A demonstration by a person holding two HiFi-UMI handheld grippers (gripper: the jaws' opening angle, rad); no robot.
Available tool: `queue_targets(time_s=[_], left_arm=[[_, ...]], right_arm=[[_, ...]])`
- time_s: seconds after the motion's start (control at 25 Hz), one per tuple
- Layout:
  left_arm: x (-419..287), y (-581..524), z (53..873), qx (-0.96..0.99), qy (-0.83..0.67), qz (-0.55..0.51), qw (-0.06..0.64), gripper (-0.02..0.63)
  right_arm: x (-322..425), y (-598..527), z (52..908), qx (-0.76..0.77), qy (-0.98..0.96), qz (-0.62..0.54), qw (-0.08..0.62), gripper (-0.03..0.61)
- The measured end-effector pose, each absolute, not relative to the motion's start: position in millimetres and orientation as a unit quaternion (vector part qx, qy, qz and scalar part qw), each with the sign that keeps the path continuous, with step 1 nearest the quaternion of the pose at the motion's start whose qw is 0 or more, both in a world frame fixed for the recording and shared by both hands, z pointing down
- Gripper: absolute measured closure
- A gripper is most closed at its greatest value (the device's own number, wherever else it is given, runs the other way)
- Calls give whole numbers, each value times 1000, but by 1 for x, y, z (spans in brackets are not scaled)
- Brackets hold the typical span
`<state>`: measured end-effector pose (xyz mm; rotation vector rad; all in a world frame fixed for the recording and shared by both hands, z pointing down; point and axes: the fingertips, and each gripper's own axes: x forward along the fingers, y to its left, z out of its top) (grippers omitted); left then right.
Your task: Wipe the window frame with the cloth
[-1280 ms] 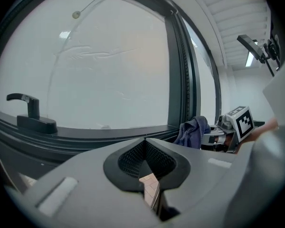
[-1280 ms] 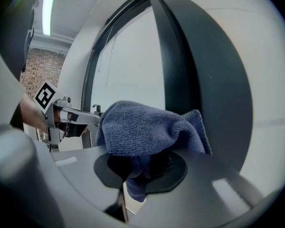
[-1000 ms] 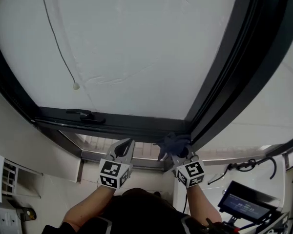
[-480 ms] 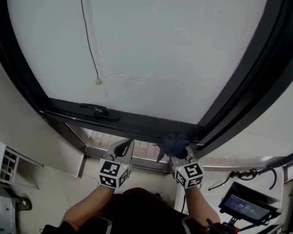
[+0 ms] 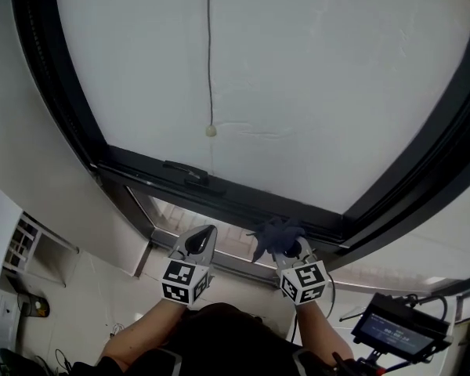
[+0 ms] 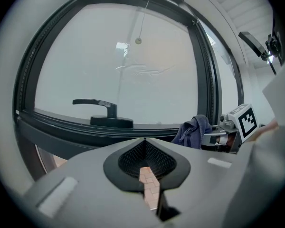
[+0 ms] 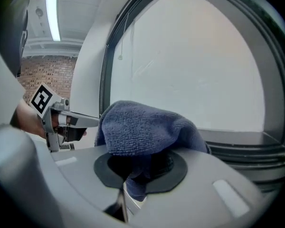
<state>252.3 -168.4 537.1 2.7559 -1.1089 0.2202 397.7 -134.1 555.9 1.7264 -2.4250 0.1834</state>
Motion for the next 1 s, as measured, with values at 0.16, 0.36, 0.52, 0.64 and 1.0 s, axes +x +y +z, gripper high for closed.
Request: queue_targets(time_s=[0.16, 0.36, 0.52, 0.64, 1.0], left_arm=[[228, -177, 537, 911, -397, 69, 84, 620], [201, -184, 539, 901, -419, 68, 89, 620], [187, -189, 542, 896, -428, 67, 93, 620], [177, -192, 543, 893, -436, 65, 91, 620], [138, -207, 542, 881, -462, 52, 91, 620]], right_arm=[[378, -147, 555, 562, -821, 63, 81, 528], [356, -158, 555, 551, -828, 64, 79, 528], [341, -167, 555, 542, -834, 63, 82, 528], [330, -174, 556, 535, -838, 66, 83, 528], [295, -192, 557, 527, -843, 67, 84, 528]])
